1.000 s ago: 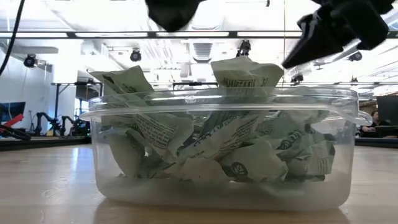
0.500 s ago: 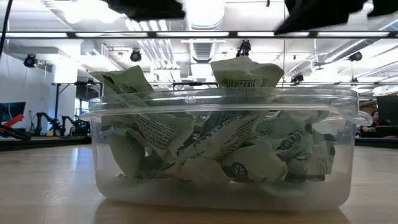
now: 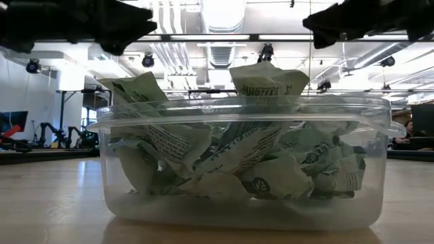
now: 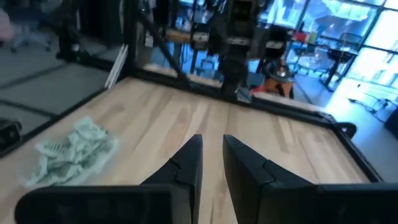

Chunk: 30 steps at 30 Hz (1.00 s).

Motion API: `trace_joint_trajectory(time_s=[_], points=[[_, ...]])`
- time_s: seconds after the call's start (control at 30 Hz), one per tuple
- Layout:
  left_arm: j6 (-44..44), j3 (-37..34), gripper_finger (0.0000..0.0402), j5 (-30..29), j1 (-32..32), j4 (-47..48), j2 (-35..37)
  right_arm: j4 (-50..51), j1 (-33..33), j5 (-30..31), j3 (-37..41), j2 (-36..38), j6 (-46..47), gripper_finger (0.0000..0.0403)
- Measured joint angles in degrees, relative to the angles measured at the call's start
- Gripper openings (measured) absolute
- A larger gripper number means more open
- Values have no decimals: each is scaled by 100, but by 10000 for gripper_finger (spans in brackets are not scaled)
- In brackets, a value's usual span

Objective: Pick and place Stevia / Truvia into bins
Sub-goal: Return to Home Position

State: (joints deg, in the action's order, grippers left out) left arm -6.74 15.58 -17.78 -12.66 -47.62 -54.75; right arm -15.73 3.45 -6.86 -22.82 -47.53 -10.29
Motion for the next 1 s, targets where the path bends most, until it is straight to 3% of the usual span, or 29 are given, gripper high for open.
trace_joint_trajectory(time_s=[0.2,0.43,0.67,1.0], points=[[-155,-547,178,146,207,98,855,-126,-765,-373,598,999,173,54],[3,-1481,178,149,206,103,1956,-147,-876,-368,1302,2131,304,54],[-75,-1509,178,129,212,885,2651,-155,-877,83,1879,2912,518,54],[-411,-1513,178,116,425,2105,4033,41,-977,103,2230,3528,567,54]])
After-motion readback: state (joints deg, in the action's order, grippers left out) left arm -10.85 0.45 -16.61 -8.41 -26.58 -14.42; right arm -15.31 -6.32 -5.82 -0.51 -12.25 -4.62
